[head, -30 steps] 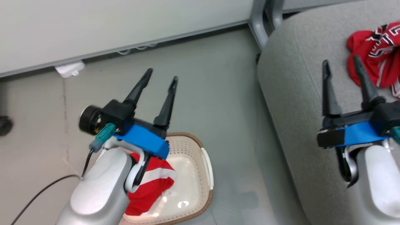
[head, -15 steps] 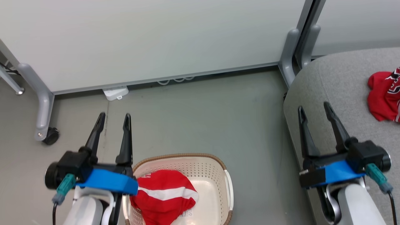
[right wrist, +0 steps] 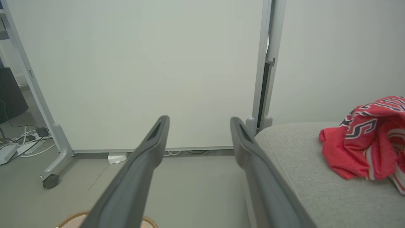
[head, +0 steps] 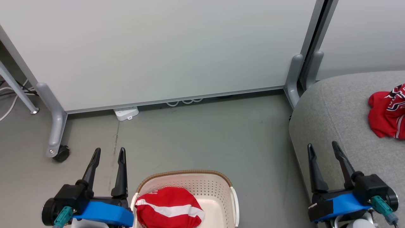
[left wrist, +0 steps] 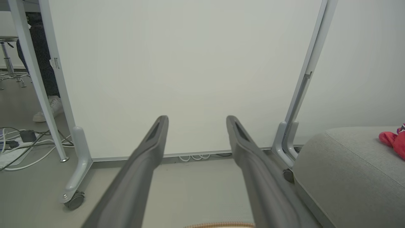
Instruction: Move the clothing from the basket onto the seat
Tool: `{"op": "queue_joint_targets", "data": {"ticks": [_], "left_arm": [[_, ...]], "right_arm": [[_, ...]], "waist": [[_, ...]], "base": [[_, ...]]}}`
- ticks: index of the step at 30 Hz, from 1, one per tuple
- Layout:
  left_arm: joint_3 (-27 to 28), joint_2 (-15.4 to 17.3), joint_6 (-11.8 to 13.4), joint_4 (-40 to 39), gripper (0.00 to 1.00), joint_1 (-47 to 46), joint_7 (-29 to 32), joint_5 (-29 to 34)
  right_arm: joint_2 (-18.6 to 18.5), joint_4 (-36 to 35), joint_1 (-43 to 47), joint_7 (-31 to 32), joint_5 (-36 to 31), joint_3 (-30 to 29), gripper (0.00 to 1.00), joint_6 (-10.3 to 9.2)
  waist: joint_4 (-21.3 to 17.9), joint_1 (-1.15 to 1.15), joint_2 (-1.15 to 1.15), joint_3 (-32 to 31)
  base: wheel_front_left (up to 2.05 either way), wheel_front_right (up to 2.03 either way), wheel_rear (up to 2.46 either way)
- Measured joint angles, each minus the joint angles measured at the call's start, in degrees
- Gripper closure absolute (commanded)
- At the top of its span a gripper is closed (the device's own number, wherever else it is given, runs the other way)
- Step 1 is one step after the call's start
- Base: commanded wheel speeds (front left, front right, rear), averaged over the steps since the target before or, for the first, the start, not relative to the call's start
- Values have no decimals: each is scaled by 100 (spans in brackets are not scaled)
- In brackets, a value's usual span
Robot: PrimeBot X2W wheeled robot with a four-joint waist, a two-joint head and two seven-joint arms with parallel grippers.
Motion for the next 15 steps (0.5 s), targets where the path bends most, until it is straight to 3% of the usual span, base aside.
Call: {"op": "queue_joint_targets", "data": {"ticks": [15], "left_arm": [[210,-137,-162,55,0,221,0,182]], "right_arm": [[76,40,260,0,38,-55,0,1]], "waist": [[5,0,0,-147]], "base": [[0,0,0]]}}
